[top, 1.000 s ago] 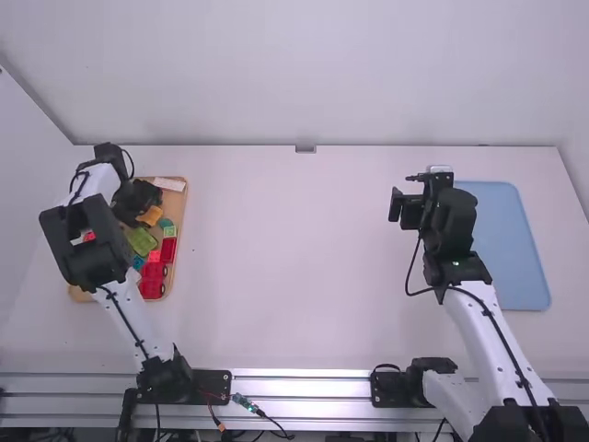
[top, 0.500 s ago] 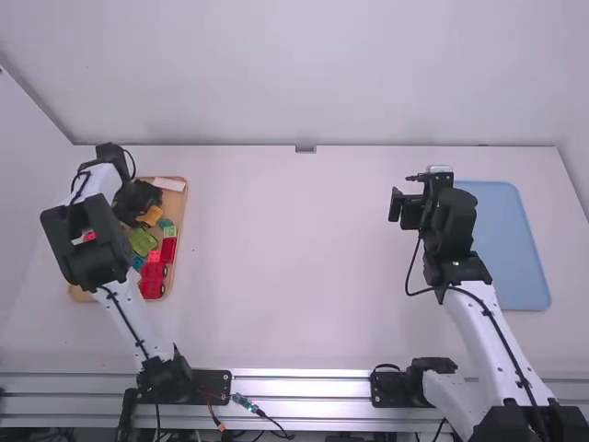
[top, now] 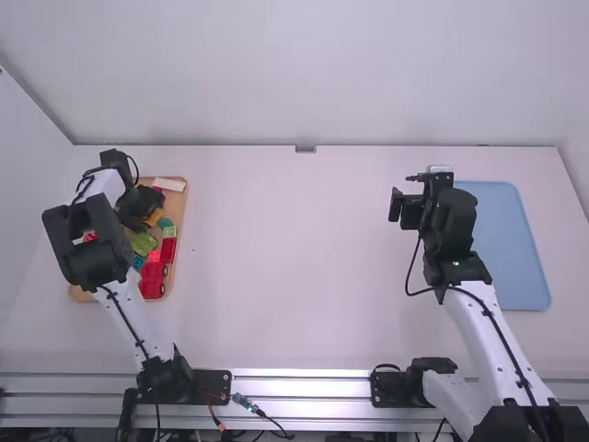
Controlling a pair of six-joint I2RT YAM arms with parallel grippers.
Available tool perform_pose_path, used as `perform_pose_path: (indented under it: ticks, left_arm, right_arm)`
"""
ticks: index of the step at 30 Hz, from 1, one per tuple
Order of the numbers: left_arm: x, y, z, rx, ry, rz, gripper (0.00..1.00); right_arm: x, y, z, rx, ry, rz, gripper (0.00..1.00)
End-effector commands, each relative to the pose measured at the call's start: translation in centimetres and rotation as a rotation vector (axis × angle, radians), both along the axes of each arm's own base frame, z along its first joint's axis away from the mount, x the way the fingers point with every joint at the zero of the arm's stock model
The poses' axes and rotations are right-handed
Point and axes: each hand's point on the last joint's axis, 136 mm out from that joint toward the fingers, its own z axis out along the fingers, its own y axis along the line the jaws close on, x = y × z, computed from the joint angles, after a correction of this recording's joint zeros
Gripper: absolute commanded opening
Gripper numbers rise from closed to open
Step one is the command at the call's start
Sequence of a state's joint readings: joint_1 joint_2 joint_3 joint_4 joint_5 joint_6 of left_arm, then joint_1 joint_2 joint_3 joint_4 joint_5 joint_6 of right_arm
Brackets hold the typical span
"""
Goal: Assemble lego blocks to make yellow taxi
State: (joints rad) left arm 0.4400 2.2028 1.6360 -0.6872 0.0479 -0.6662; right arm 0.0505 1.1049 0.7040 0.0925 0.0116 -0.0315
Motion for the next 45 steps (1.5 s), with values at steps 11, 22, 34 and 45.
perform_pose_path:
  ticks: [11, 22, 34, 45]
  left_arm:
    - [-0.6, -0.4, -0.9, 0.007, 0.020, 0.005, 0.71]
    - [-0.9, 0.5, -1.2, 0.057, 0.031, 0.016, 0.63]
    - [-0.4, 0.5, -1.1, 0.066, 0.013, -0.020, 0.74]
    - [-0.1, 0.7, -1.8, 0.082, -0.010, -0.024, 0.59]
  right_arm:
    - [0.4, 0.1, 1.2, 0.005, -0.022, -0.003, 0.99]
    - [0.3, 0.0, 0.9, 0.004, -0.007, -0.003, 0.99]
    - [0.2, 0.0, 0.8, 0.003, -0.006, -0.003, 0.99]
    - [0.2, -0.1, 0.7, -0.005, 0.000, -0.007, 0.99]
